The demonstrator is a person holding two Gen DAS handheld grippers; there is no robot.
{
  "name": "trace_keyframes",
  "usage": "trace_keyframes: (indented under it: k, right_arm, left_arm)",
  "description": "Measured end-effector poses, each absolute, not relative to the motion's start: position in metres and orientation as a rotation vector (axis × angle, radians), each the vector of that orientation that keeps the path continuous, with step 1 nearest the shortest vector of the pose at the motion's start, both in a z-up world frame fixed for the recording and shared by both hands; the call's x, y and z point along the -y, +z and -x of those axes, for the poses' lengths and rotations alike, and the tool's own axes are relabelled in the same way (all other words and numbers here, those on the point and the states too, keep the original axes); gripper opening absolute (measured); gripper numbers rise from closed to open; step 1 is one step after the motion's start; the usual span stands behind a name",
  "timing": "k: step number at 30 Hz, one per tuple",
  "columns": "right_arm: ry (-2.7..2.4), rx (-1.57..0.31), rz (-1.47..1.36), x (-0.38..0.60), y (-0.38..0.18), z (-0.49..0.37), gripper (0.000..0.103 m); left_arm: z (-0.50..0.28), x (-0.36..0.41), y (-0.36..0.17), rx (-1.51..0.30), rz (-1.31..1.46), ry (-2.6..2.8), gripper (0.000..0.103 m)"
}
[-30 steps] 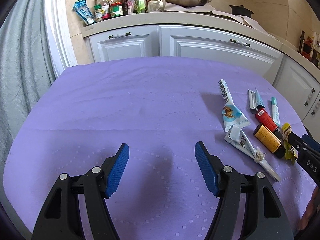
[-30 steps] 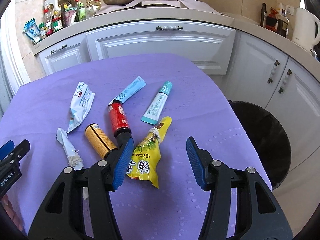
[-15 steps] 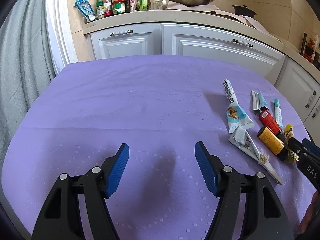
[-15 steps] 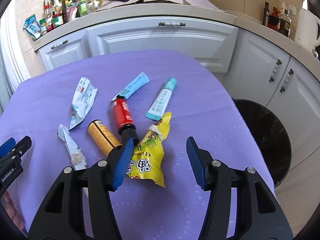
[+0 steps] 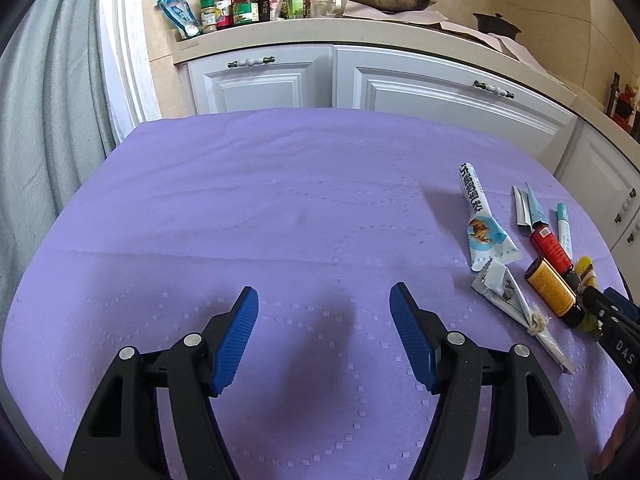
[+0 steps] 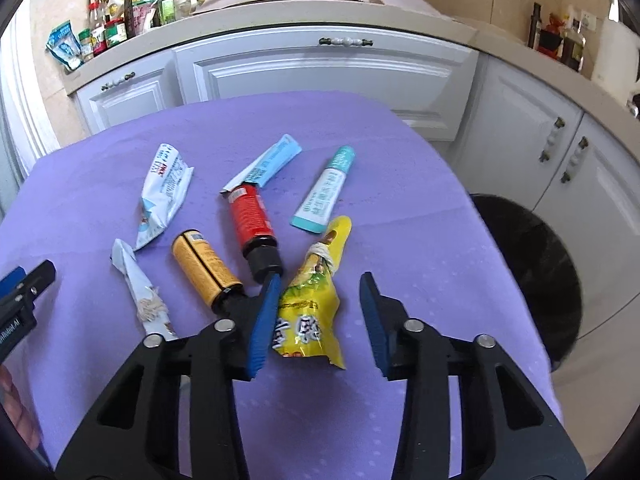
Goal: Collect trash
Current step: 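Close the right tool on the yellow snack packet and lift it, then grasp the white twine-tied paper tube with the left tool while the right tool holds the packet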
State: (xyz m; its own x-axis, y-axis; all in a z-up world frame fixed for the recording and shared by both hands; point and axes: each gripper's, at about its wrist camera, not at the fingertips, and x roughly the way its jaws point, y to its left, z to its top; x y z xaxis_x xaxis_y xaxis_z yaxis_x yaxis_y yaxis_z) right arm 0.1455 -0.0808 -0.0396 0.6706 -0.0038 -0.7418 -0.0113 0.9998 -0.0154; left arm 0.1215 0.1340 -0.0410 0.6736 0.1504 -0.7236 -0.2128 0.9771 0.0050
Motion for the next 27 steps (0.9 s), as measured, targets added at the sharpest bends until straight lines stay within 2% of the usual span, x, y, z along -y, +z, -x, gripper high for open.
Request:
trace_keyframes:
  k: [11, 14, 27]
  right_arm:
    - [-0.008, -0.843, -0.010, 0.094, -0.044, -0.150, 0.030]
    - [0.006, -0.847, -0.015, 0.093, -0.045, -0.154, 0.019]
    - [-0.020, -0.788, -0.011, 0.117, -0.034, -0.129, 0.019]
  left_arm:
    - [-0.123, -0.130, -0.042, -0.820, 0.073, 0.190, 0.067]
    - [-0.122, -0.125, -0.042, -0.820, 0.073, 0.180, 0.067]
    - [-0.112, -0.068, -0.033, -0.809, 0.045, 0.064, 0.067]
